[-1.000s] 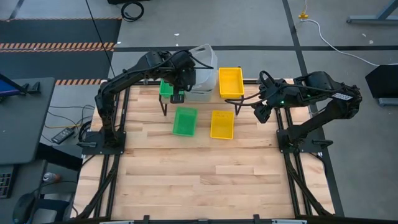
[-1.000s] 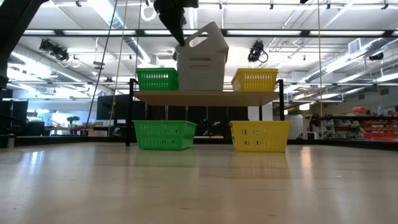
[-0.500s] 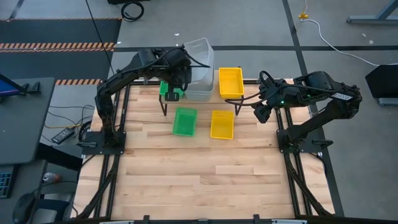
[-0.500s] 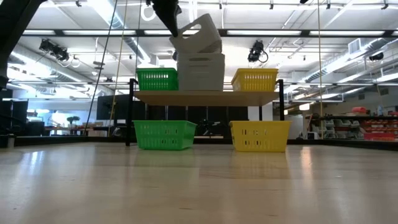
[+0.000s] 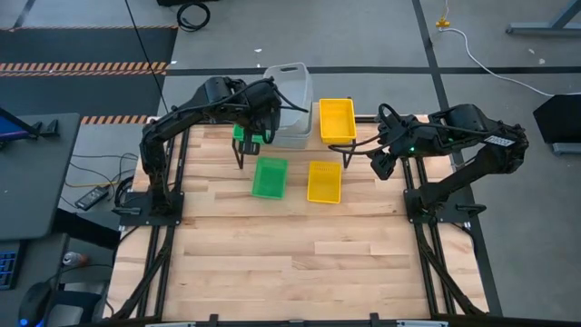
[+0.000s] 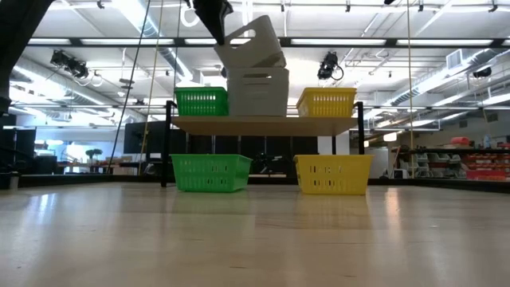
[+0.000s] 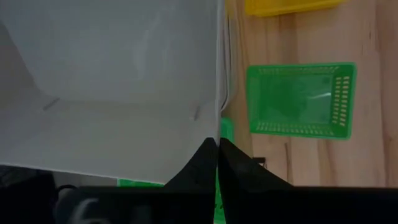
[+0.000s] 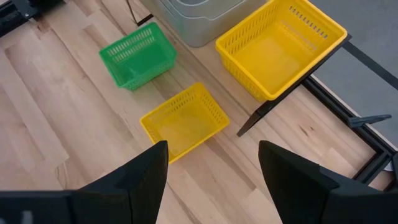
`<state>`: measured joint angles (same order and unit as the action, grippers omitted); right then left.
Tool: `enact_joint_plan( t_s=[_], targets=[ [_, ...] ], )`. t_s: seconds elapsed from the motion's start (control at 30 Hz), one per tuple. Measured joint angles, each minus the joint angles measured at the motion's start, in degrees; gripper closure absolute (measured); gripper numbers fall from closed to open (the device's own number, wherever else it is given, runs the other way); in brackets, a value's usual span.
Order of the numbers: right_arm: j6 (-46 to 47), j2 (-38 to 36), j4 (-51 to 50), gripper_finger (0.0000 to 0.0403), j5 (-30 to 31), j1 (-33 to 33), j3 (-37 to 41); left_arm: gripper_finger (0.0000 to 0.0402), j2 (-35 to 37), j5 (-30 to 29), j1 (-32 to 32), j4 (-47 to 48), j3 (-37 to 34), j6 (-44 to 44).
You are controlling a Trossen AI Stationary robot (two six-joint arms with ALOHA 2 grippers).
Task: Stack baskets on shelf by color
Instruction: Stack the gray bin on top of the gray bins on the shelf
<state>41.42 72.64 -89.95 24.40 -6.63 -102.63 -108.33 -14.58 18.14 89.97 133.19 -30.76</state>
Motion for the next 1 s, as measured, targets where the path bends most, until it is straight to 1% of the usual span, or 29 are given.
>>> enact_joint_plan(
  t_s=[0.2, 0.43, 0.57, 0.83, 1.0],
  targets=[
    [0.0, 0.0, 0.3, 0.0147, 0.0, 0.0, 0.0, 0.0391, 0.0, -0.3, 0.0, -0.1, 0.0, 0.4],
    [0.4, 0.0, 0.3, 0.0147, 0.0, 0.0, 0.0, 0.0355, 0.0, -0.9, 0.1, -1.2, -0.1, 1.4],
    [0.4, 0.1, 0.3, 0.0147, 0.0, 0.0, 0.0, 0.0344, 0.0, -0.9, 0.0, -2.9, -0.1, 2.7],
    [0.4, 0.1, 0.3, 0.0147, 0.0, 0.0, 0.0, 0.0350, 0.0, -0.9, 0.1, -3.2, -0.1, 3.2],
    [0.4, 0.1, 0.3, 0.0147, 0.0, 0.0, 0.0, 0.0347, 0.0, -0.7, -0.6, -3.5, -0.1, 6.7]
  ],
)
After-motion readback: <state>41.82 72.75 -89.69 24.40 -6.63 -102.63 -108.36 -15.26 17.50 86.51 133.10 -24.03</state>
